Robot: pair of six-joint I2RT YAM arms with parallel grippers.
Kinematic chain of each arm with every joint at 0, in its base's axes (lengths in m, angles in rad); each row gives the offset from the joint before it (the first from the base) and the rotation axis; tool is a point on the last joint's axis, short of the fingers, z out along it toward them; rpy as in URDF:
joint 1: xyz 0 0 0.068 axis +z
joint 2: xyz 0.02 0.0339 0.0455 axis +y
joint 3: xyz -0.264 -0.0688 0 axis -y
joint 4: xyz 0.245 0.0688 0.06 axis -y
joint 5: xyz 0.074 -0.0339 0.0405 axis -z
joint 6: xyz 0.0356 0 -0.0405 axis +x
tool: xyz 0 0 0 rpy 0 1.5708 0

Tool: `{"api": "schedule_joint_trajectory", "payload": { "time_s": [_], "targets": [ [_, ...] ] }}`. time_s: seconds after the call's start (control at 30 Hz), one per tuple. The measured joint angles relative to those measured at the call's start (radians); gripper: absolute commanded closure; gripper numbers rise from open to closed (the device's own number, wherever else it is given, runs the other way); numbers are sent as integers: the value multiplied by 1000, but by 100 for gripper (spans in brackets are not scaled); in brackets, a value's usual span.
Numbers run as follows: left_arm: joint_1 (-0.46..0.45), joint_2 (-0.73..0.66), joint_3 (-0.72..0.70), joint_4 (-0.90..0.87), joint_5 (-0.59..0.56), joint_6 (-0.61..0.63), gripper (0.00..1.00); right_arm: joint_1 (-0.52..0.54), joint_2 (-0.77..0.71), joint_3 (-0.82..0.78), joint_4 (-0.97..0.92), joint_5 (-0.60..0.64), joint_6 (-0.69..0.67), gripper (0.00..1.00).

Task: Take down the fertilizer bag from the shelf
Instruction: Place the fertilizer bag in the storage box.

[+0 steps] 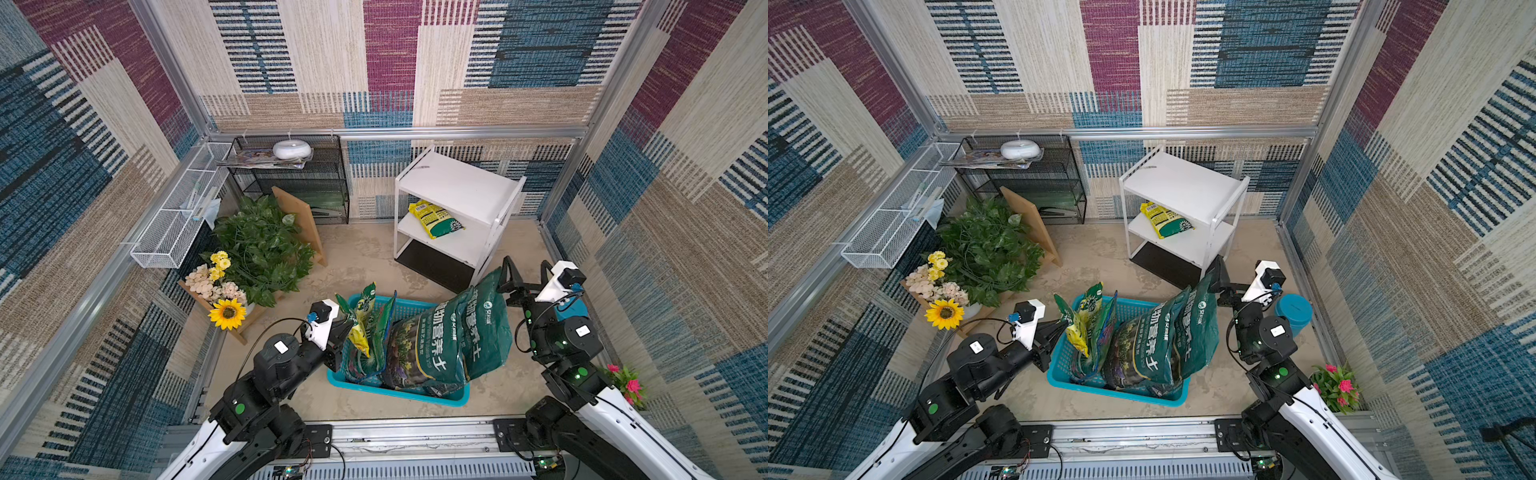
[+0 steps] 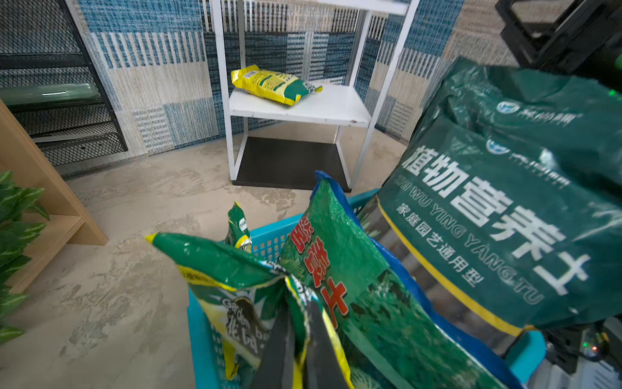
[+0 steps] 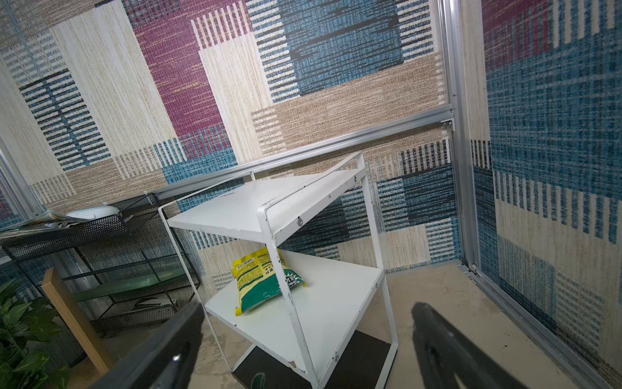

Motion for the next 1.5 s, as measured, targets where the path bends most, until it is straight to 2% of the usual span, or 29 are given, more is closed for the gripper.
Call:
{"api": "schedule_joint_trajectory", "payload": {
  "time_s": [0.23, 0.33, 0.7, 1.07, 1.13, 1.2, 1.23, 1.3, 1.4, 1.5],
  "targets": [
    [0, 82, -53, 69, 16, 40, 100, 0, -12, -3, -5, 0, 0, 1],
    [-2, 56, -86, 92, 37, 16, 100, 0, -18, -4, -5, 0, 0, 1],
    [-24, -180, -264, 93, 64, -163, 100, 0, -10, -8, -5, 0, 0, 1],
    [-37, -145, -281, 86, 90, -237, 100, 0, -6, -8, -4, 0, -1, 1],
    [-40, -154, -271, 64, 89, -252, 70, 0, -5, -8, -3, 0, -1, 1],
    [-42, -175, -250, 34, 80, -272, 49, 0, -3, -9, -3, 1, -2, 1],
    [-43, -189, -240, 24, 69, -289, 43, 0, -2, -9, -3, 1, -2, 1],
    [-43, -226, -224, 10, 63, -328, 33, 0, 0, -9, -2, 1, -2, 1],
    [-43, -273, -182, -16, 29, -406, 29, 0, 3, -11, 0, 1, -4, 1],
    [-43, -264, -109, -45, -15, -472, 23, 0, 8, -11, 3, 1, -5, 1]
  ]
}}
